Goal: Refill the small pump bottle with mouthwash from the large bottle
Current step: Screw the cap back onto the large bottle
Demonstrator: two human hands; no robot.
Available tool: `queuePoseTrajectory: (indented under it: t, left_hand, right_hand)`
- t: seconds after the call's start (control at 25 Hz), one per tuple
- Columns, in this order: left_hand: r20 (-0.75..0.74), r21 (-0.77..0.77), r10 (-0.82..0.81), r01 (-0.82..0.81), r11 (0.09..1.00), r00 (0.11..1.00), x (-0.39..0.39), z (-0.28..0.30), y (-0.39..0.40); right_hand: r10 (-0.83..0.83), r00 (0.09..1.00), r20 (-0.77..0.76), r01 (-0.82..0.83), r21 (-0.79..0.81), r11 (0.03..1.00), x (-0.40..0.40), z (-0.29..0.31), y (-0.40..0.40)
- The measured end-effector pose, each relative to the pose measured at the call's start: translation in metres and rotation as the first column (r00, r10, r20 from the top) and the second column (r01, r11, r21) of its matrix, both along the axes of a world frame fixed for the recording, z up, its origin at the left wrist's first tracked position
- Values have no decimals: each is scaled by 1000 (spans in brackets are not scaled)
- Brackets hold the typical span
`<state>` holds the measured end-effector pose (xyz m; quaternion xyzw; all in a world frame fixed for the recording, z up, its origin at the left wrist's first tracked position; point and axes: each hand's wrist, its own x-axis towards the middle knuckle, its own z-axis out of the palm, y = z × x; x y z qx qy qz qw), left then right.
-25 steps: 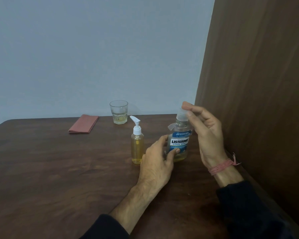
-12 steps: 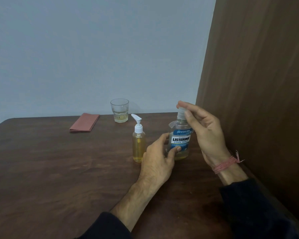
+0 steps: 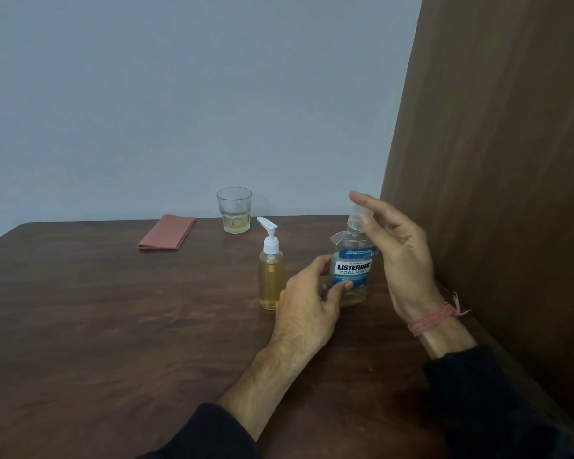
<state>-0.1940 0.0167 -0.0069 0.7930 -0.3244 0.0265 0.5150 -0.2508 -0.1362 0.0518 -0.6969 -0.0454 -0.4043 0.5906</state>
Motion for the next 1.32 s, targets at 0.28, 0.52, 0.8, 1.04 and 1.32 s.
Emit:
queuePoseTrajectory:
  t: [0.28,0.52,0.8,1.04,1.32]
  left_hand:
    - [48,20,89,-90,996,995,-2,1,-2]
    - [93,41,135,-139,989,986,-2,2,-2]
    - [65,27,81,-83,996,995,0,0,-1]
    - [65,28,90,-92,995,994,3,-4,-1]
    - [99,18,123,-125,992,988,-1,-2,0]
  right_hand:
    - [-326,945,22,326,25,945,0,1,11]
    - [-527,849,22,526,55,849,3,1,27]
    - [-470,882,-25,471,33,882,3,-1,27]
    - [-331,943,-39,329,-37,944,-2,2,23]
    - [-497,867,-36,495,-55,867,-4,0,27]
